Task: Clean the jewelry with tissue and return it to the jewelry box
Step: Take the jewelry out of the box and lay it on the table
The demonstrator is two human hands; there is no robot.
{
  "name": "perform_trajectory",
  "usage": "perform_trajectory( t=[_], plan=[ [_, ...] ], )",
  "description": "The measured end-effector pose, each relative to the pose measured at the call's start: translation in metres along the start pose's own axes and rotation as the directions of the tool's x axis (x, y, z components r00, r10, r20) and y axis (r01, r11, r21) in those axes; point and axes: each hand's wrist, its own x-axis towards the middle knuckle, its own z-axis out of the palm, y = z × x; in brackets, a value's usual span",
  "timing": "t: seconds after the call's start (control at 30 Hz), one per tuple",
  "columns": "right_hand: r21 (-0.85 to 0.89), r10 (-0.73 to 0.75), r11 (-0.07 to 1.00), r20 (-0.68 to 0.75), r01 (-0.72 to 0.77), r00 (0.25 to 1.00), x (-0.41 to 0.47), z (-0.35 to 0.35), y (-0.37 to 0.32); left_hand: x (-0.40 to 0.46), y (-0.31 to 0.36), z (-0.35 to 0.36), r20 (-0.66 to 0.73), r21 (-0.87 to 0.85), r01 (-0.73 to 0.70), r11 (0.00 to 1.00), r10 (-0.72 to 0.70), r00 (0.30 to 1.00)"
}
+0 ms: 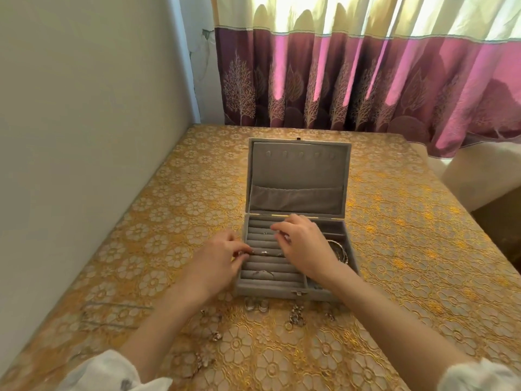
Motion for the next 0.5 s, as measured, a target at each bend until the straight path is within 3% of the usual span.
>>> perform_trajectory(
  t=[0.17,0.27,0.5],
  plan=[
    [-0.129,-0.042,0.990,0.083,0.053,0.996,0.016,0.018,0.002,0.002,-0.004,0.010,-0.065,-0.058,-0.052,0.997,0.048,0.997],
    [-0.106,-0.065,0.992,0.066,0.072,0.996,0.017,0.020,0.005,0.005,-0.004,0.012,-0.071,-0.049,-0.066,0.997,0.062,0.996],
    [-0.072,0.000,0.997,0.067,0.005,0.998,0.022,0.017,0.003,0.019,0.002,0.011,0.043,-0.100,0.028,0.995,-0.023,0.999]
  ],
)
